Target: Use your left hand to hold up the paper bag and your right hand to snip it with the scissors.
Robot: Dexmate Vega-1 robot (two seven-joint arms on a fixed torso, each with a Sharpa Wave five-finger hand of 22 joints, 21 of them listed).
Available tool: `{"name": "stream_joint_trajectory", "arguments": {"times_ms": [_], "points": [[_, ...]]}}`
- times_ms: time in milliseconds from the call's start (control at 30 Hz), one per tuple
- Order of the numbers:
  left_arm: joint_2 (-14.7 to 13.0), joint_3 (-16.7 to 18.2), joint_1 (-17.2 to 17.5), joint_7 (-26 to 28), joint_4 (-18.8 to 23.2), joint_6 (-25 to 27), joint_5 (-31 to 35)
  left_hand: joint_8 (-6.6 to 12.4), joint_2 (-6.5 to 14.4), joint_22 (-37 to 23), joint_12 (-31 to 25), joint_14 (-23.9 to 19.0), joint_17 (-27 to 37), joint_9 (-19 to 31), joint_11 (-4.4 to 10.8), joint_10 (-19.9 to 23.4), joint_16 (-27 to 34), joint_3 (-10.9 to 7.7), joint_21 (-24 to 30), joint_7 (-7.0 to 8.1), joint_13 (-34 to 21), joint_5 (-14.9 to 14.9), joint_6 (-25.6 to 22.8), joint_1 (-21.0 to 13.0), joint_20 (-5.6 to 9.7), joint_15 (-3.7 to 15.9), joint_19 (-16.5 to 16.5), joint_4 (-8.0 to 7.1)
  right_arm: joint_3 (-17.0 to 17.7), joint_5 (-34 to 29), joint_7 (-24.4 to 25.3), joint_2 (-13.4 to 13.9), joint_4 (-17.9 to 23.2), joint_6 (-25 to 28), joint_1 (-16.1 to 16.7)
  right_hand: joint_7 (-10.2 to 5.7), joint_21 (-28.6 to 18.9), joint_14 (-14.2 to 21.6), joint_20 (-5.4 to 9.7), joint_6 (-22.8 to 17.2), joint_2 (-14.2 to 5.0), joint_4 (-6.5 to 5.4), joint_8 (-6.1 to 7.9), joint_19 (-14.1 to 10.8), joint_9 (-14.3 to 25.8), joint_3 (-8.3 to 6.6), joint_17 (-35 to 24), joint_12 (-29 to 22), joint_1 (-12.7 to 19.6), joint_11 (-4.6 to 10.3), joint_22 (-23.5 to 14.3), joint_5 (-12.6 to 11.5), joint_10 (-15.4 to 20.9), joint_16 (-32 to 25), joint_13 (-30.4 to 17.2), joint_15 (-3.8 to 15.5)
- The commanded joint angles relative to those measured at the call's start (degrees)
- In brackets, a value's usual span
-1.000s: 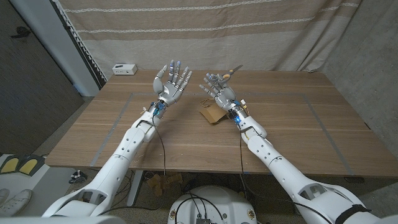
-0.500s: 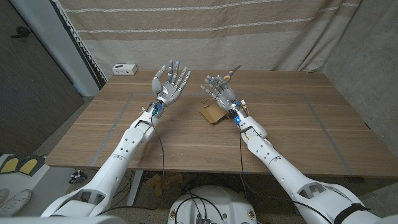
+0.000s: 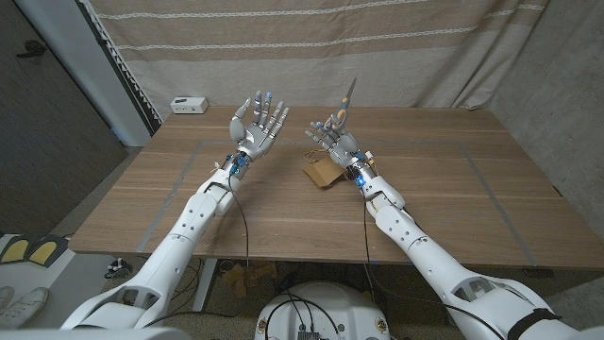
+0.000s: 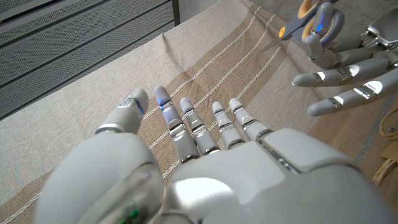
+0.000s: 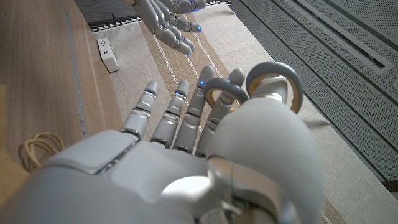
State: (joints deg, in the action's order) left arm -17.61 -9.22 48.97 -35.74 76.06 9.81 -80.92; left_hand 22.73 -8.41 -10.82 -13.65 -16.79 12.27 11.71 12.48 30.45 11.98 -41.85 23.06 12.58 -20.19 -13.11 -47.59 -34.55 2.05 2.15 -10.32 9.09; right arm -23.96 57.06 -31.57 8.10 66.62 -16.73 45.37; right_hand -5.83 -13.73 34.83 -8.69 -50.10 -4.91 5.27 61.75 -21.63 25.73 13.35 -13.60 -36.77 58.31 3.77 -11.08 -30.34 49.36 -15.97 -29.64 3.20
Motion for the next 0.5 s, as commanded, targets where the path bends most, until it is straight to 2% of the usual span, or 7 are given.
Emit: {"name": "stream_joint_trajectory", "arguments": {"times_ms": [33,100,233,267,367,433,500], "points": [[0.21,-0.21,-0.19,0.02,-0.26,0.12,0.24,0.36,0.22,-0.12,-0.44,-0.43,0.04,0.12,-0.12,0.55,0.41,-0.42,-0.21,0.02,-0.14,0.10,-1.08,-0.32,3.09,9.68,-0.53,0.02,0.22,0.58,0.73,-0.14,-0.20,0.78,0.02,0.30,0.01,4.16,0.25,-1.24,-0.80,0.43,6.26,-1.13,18.87,-0.66,-2.30,-5.48,2.48,7.92,-0.47,-0.08,8.97,-2.53,-7.10,8.89],[0.19,-0.21,-0.17,0.03,-0.22,0.10,0.27,0.38,0.23,-0.12,-0.44,-0.43,0.05,0.12,-0.12,0.56,0.41,-0.43,-0.23,0.01,-0.14,0.10,-1.20,-0.33,3.07,9.68,-0.50,0.02,0.28,0.74,0.77,-0.29,-0.27,0.84,0.06,0.15,-0.61,5.83,1.36,-0.94,-0.88,0.66,7.28,-2.52,19.57,-0.97,-4.31,-8.09,3.26,7.71,-0.72,0.13,8.34,-4.35,-10.84,9.12],[0.15,-0.17,-0.13,0.10,-0.13,0.10,0.28,0.45,0.24,-0.14,-0.43,-0.45,0.05,0.09,-0.12,0.58,0.42,-0.46,-0.24,0.00,-0.12,0.12,-1.56,-0.34,3.07,9.68,-0.54,0.01,0.45,1.13,0.94,-0.71,-0.44,0.94,0.15,0.56,-1.55,7.38,3.08,-0.70,-0.84,0.82,7.95,-4.35,19.90,-1.21,-6.28,-10.10,3.90,7.57,-1.11,0.38,6.95,-6.17,-14.13,9.25],[0.16,-0.14,-0.12,0.07,-0.11,0.07,0.27,0.45,0.24,-0.14,-0.43,-0.45,0.05,0.09,-0.13,0.58,0.42,-0.46,-0.24,0.00,-0.12,0.12,-1.57,-0.34,3.07,9.68,-0.55,0.01,0.72,2.00,0.38,-1.31,-1.01,1.10,0.11,0.77,-2.22,8.00,4.80,-0.17,-0.91,0.79,8.21,-5.54,20.27,-1.34,-7.31,-10.59,4.10,7.60,-1.40,0.53,5.81,-7.06,-15.22,9.41],[0.14,-0.13,-0.11,0.07,-0.06,0.08,0.27,0.53,0.25,-0.16,-0.44,-0.47,0.06,0.05,-0.13,0.66,0.43,-0.48,-0.24,-0.01,-0.11,0.14,-2.00,-0.35,3.05,9.67,-0.62,0.00,0.76,2.00,0.25,-1.45,-1.35,1.11,0.05,1.13,-2.77,9.58,6.16,-0.37,-0.94,0.74,7.97,-6.02,19.34,-1.49,-8.90,-11.24,4.29,7.62,-1.83,0.74,4.72,-8.68,-16.42,9.62],[0.12,-0.11,-0.08,0.13,-0.02,0.11,0.25,0.63,0.27,-0.17,-0.45,-0.48,0.07,0.02,-0.13,0.72,0.44,-0.51,-0.27,-0.05,-0.10,0.16,-2.48,-0.36,3.07,9.66,-0.63,-0.02,0.85,2.15,0.20,-1.61,-1.44,1.19,0.07,1.50,-4.31,11.25,8.58,-1.32,-0.87,0.69,7.99,-8.26,18.43,-1.55,-10.62,-11.54,4.43,7.69,-2.64,0.89,4.41,-10.37,-16.58,9.85],[0.08,-0.11,-0.06,0.07,-0.01,0.14,0.25,0.67,0.26,-0.18,-0.45,-0.48,0.07,0.00,-0.13,0.75,0.44,-0.52,-0.28,-0.04,-0.09,0.18,-2.68,-0.36,3.08,9.65,-0.64,-0.02,1.01,2.41,0.28,-1.77,-1.41,1.34,0.14,1.93,-5.67,14.31,9.45,-1.89,-0.91,0.57,8.42,-9.25,18.33,-1.62,-13.17,-11.96,4.52,7.63,-3.84,0.96,4.46,-13.21,-16.65,9.90]]}}
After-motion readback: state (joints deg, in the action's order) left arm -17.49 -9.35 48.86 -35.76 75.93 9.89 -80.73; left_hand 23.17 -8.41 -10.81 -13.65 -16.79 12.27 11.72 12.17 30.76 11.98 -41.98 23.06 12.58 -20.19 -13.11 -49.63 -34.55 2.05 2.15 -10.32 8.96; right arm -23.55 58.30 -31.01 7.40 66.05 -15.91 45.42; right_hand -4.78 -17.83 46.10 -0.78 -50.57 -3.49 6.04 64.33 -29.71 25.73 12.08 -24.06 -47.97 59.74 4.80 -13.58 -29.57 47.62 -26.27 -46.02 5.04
